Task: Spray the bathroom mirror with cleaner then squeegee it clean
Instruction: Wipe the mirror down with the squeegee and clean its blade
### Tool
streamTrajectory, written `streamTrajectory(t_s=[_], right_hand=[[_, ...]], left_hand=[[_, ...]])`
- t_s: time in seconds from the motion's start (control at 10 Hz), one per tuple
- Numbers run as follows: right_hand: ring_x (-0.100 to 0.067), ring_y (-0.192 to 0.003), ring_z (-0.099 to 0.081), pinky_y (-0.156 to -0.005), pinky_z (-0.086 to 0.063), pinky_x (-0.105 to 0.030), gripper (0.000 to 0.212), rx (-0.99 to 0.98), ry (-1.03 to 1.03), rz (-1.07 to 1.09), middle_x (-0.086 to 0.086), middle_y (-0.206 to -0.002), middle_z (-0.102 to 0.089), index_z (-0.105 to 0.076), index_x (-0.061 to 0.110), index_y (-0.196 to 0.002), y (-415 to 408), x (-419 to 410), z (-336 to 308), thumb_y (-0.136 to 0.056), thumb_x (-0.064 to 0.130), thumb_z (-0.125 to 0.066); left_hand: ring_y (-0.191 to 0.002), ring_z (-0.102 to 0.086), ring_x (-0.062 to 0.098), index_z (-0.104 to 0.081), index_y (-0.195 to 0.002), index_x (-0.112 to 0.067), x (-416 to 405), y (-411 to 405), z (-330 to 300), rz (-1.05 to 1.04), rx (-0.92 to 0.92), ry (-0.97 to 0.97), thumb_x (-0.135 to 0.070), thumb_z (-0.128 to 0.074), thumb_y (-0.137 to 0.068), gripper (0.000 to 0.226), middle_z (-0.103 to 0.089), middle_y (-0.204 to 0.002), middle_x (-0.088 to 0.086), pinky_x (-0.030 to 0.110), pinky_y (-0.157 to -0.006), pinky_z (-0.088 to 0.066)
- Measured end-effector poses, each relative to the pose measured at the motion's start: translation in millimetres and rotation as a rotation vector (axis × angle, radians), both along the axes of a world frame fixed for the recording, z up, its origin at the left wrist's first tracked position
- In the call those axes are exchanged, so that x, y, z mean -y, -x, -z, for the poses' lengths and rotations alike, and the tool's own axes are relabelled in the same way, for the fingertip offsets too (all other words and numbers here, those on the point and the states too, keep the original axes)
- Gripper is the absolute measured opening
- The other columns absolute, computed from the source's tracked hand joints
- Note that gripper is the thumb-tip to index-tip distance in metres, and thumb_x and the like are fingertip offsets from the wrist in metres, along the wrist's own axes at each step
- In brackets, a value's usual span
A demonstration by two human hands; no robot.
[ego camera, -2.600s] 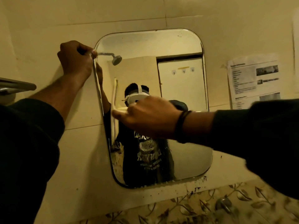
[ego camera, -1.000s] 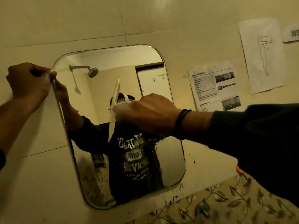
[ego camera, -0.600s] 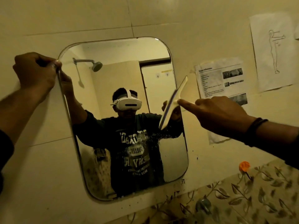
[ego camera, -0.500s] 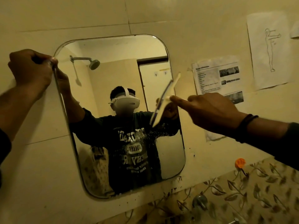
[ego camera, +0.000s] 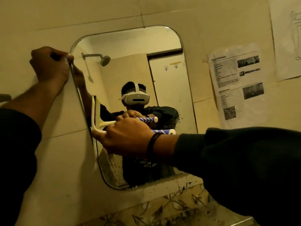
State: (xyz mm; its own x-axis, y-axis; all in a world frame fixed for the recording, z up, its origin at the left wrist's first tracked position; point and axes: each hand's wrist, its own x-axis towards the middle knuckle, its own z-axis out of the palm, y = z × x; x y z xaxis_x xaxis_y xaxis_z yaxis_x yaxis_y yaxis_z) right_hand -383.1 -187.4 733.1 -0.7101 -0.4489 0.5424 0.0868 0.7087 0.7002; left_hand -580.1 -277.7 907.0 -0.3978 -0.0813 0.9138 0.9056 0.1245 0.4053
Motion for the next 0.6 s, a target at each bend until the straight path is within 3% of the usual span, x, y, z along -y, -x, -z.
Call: streamTrajectory(t_s=[0.1, 0.2, 0.3, 0.4, 0.5, 0.6], right_hand=[[-0.023, -0.068, -0.060, -0.065, -0.053, -0.038, 0.047, -0.004, -0.006, 0.066, 0.001, -0.072, -0.047, -0.033, 0.013, -0.145, -11, -18, 5, -0.102, 0.031, -0.040], [-0.019, -0.061, -0.049, -0.056, -0.045, -0.031, 0.051, -0.020, -0.013, 0.140, 0.000, -0.071, -0.051, -0.037, 0.014, -0.145, -43, -53, 12, -0.098, 0.030, -0.029], [-0.013, -0.050, -0.027, -0.045, -0.026, -0.023, 0.049, -0.058, 0.038, 0.278, -0.002, -0.063, -0.055, -0.051, 0.012, -0.138, -83, -81, 18, -0.093, 0.023, -0.038], [-0.013, -0.043, -0.031, -0.041, -0.029, -0.023, 0.055, 0.013, 0.091, 0.305, -0.004, -0.060, -0.048, -0.044, 0.009, -0.143, -100, -94, 29, -0.090, 0.014, -0.054], [-0.011, -0.047, -0.037, -0.046, -0.031, -0.022, 0.051, -0.012, 0.149, 0.257, 0.001, -0.065, -0.049, -0.035, 0.013, -0.147, -85, -74, 30, -0.098, 0.023, -0.046], [-0.009, -0.043, -0.035, -0.040, -0.027, -0.023, 0.045, -0.003, 0.095, 0.188, 0.005, -0.061, -0.041, -0.036, 0.014, -0.146, -55, -41, 36, -0.103, 0.024, -0.027]], left_hand=[[-0.086, -0.064, 0.007, -0.073, -0.105, -0.010, 2, -7, 1, -0.019, -0.009, -0.003, -0.020, -0.072, -0.088, 0.021, -0.069, -0.098, 0.001, 0.003, -0.066, -0.045], [-0.086, -0.064, 0.007, -0.074, -0.104, -0.009, 4, -14, 2, -0.050, -0.034, -0.008, -0.020, -0.072, -0.087, 0.020, -0.069, -0.096, 0.001, 0.002, -0.065, -0.044], [-0.087, -0.065, 0.007, -0.074, -0.106, -0.011, 3, -15, 0, -0.034, -0.016, -0.001, -0.022, -0.072, -0.088, 0.021, -0.071, -0.100, 0.003, 0.008, -0.071, -0.046], [-0.085, -0.063, 0.006, -0.073, -0.106, -0.013, 1, -11, 1, -0.015, -0.015, -0.018, -0.024, -0.071, -0.088, 0.022, -0.067, -0.096, -0.002, 0.005, -0.065, -0.043], [-0.086, -0.062, 0.006, -0.073, -0.104, -0.017, -4, -3, 0, 0.023, 0.029, -0.017, -0.030, -0.069, -0.089, 0.020, -0.065, -0.096, -0.005, 0.008, -0.066, -0.045], [-0.095, -0.059, 0.011, -0.068, -0.091, -0.025, -5, 4, -1, 0.092, 0.162, 0.013, -0.039, -0.061, -0.091, 0.015, -0.061, -0.091, -0.006, 0.028, -0.092, -0.051]])
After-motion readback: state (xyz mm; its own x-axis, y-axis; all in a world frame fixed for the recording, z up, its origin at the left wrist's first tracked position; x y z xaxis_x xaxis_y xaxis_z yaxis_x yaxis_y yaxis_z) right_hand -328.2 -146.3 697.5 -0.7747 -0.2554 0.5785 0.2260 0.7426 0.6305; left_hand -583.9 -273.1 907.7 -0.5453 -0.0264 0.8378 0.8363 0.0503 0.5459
